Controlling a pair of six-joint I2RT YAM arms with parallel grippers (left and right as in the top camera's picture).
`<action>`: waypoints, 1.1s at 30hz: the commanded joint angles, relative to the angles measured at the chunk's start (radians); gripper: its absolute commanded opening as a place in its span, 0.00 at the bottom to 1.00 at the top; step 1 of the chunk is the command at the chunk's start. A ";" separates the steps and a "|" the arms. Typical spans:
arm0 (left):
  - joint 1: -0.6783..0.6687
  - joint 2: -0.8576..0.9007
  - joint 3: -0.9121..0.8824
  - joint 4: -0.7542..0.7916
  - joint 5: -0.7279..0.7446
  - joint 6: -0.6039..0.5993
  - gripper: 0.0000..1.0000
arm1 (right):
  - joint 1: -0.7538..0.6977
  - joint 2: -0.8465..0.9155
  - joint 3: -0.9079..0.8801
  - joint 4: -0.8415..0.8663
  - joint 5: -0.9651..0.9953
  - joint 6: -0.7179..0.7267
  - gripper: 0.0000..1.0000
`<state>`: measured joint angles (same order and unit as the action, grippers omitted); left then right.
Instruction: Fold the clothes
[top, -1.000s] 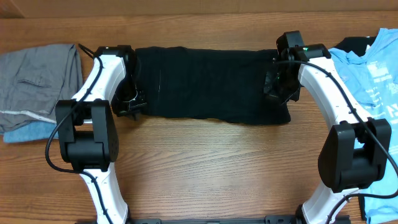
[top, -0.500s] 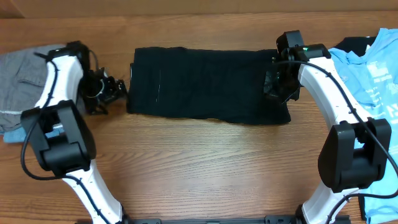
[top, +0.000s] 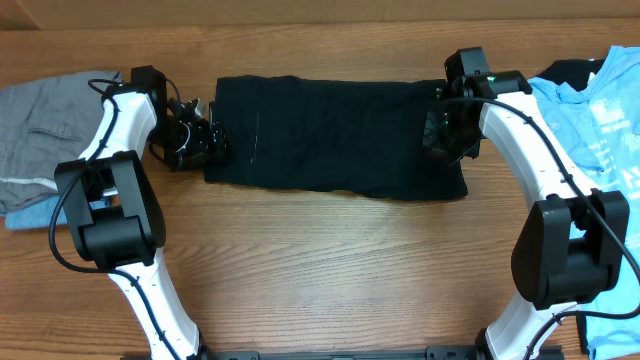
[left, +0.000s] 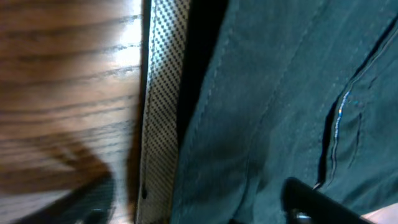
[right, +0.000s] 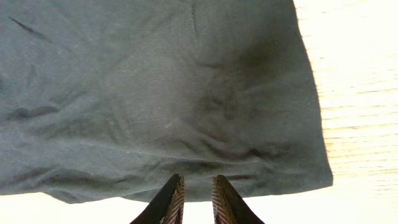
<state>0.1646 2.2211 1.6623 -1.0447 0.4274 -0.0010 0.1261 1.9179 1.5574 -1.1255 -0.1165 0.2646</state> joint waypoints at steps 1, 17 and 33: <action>-0.008 0.065 -0.015 -0.006 0.008 0.005 0.45 | 0.000 -0.008 0.001 0.046 -0.134 -0.110 0.12; -0.037 -0.047 -0.010 -0.097 -0.235 -0.076 0.04 | 0.253 0.087 0.000 0.344 -0.277 -0.197 0.04; -0.236 -0.217 -0.010 -0.062 -0.365 -0.143 0.04 | 0.396 0.092 -0.213 0.518 -0.181 -0.035 0.04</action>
<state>-0.0723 2.0251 1.6535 -1.1099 0.0830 -0.1177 0.5030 2.0087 1.4174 -0.6685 -0.3267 0.1757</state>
